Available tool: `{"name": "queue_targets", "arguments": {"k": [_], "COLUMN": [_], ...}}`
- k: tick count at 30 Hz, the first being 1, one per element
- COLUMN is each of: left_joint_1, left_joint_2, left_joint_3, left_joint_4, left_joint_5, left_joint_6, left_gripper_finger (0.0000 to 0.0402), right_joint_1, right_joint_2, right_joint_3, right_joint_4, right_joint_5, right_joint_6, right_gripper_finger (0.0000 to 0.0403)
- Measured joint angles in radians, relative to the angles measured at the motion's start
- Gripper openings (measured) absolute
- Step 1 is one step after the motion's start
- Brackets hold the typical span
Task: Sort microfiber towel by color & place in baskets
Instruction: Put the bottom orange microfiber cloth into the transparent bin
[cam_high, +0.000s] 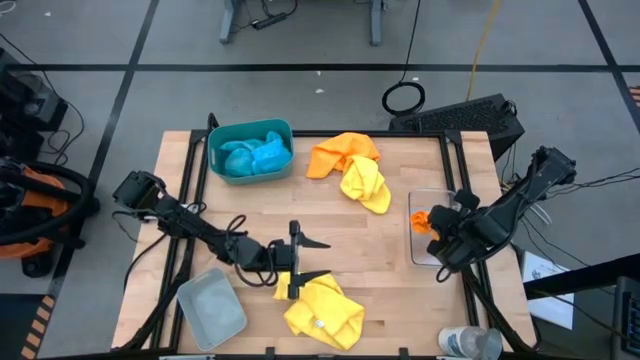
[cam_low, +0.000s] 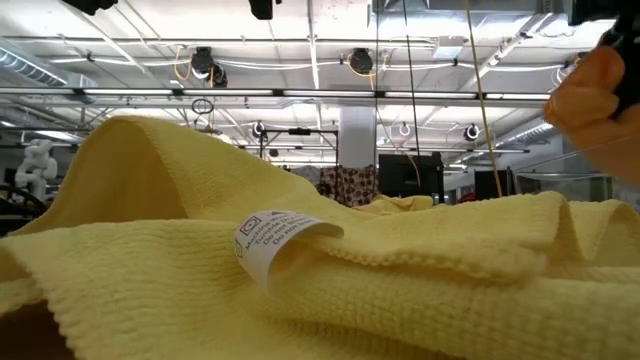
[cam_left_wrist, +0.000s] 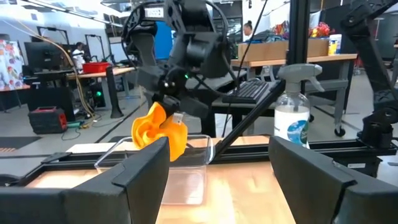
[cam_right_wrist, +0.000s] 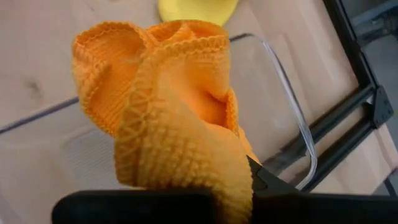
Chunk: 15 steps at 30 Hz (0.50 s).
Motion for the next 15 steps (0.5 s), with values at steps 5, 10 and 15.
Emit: {"name": "queue_targets", "arguments": {"k": [5,10,15], "left_joint_1": [0.000,0.000,0.000], "left_joint_2": [0.000,0.000,0.000], "left_joint_3": [0.000,0.000,0.000], "left_joint_4": [0.000,-0.001,-0.001], "left_joint_5": [0.000,0.000,0.000], "left_joint_6": [0.000,0.000,0.000], "left_gripper_finger": [0.0278,0.0278,0.0278], "right_joint_1": [0.000,-0.007,-0.052], "right_joint_2": [0.000,0.000,0.001], "right_joint_3": [-0.062,-0.139,-0.218], "right_joint_4": [0.008,0.085,0.204], "right_joint_5": [-0.015,-0.017,-0.020], "right_joint_6": [0.056,0.091,0.068], "right_gripper_finger": [0.0010,0.0011,0.0011]}}
